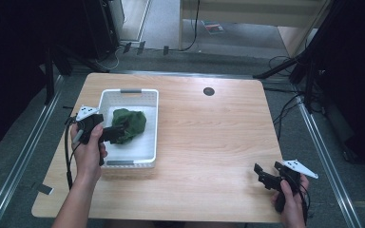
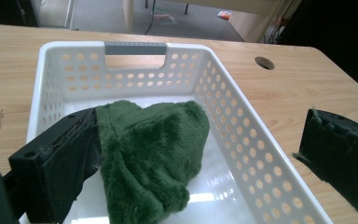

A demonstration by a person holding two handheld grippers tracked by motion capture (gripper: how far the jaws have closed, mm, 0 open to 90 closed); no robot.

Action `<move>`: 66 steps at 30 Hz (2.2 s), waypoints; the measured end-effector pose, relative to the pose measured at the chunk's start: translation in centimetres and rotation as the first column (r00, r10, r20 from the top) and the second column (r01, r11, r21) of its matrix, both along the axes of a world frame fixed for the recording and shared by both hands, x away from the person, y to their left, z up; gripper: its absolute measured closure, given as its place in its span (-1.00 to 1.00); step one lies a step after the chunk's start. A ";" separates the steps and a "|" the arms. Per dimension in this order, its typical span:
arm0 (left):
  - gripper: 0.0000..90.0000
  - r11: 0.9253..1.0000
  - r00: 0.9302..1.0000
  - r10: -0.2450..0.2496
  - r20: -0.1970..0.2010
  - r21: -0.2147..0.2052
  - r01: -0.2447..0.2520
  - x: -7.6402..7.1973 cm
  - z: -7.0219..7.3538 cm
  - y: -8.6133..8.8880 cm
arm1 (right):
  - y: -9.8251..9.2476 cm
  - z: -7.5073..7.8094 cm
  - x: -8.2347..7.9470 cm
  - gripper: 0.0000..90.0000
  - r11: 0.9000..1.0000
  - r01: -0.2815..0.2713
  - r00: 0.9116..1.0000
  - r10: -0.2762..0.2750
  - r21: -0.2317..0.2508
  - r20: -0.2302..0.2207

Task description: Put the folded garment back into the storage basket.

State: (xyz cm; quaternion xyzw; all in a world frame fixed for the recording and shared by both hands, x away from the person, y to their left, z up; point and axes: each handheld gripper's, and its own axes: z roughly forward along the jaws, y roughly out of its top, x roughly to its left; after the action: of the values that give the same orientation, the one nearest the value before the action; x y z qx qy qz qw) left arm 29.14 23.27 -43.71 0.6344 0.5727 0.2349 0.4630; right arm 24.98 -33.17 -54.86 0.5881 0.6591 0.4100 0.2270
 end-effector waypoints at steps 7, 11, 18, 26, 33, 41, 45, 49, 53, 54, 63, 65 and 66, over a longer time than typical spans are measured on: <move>-1.00 1.000 1.000 0.009 0.023 -0.008 -0.009 -1.8 0.3 0.9 | 0.0 0.0 0.0 -0.71 1.000 0.003 1.000 -0.003 -0.001 -0.001; -1.00 1.000 0.999 0.019 0.041 -0.017 -0.019 -3.0 0.2 1.5 | 0.0 0.0 0.0 -0.71 1.000 0.003 1.000 -0.003 -0.002 -0.001; -1.00 0.999 0.999 0.025 0.048 -0.031 -0.024 -4.7 -0.5 2.7 | 0.0 0.0 0.0 -0.71 1.000 0.003 1.000 -0.003 0.000 0.001; -1.00 0.998 0.997 0.054 0.060 -0.041 -0.052 -6.4 -1.6 4.4 | 0.0 0.0 0.0 -0.71 1.000 0.003 1.000 -0.003 -0.003 -0.001; -1.00 0.996 0.995 0.083 0.051 -0.049 -0.081 -8.4 -4.0 6.5 | 0.0 0.0 0.0 -0.71 1.000 0.004 1.000 -0.004 -0.004 -0.001; -1.00 0.989 0.989 0.137 0.056 -0.067 -0.133 -10.4 -5.8 8.6 | 0.1 0.0 0.0 -0.71 1.000 0.005 1.000 -0.005 -0.005 -0.002; -1.00 0.987 0.986 0.155 0.058 -0.052 -0.152 -11.1 -6.8 9.5 | 0.0 0.0 0.0 -0.71 1.000 0.005 1.000 -0.005 -0.006 -0.001; -1.00 0.983 0.984 0.173 0.044 -0.066 -0.170 -12.0 -8.5 11.1 | 0.0 0.0 0.0 -0.71 1.000 0.004 1.000 -0.004 -0.004 0.000; -1.00 0.980 0.981 0.193 0.030 -0.057 -0.191 -12.4 -9.4 12.3 | 0.0 0.0 0.0 -0.71 1.000 0.002 1.000 -0.002 0.000 -0.001; -1.00 0.979 0.979 0.201 0.025 -0.039 -0.200 -12.4 -9.8 12.5 | 0.0 0.0 0.0 -0.71 1.000 0.002 1.000 -0.002 0.001 -0.001; -1.00 0.989 0.989 0.146 0.000 -0.001 -0.146 -11.5 -11.6 12.6 | 0.0 0.0 0.0 -0.71 1.000 0.005 1.000 -0.005 -0.005 -0.004; -1.00 0.987 0.987 0.160 -0.005 -0.017 -0.160 -11.4 -11.7 12.8 | 0.0 0.0 0.0 -0.71 1.000 0.005 1.000 -0.005 -0.005 -0.003; -1.00 0.986 0.987 0.163 -0.007 -0.021 -0.163 -11.4 -11.7 12.9 | 0.0 0.0 0.0 -0.71 1.000 0.005 1.000 -0.005 -0.005 -0.002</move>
State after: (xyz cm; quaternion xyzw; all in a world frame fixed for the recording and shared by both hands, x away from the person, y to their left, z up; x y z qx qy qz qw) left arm 17.75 36.20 -55.41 0.5812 0.6263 0.2639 0.4475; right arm 24.98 -33.14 -54.85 0.5896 0.6591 0.4071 0.2287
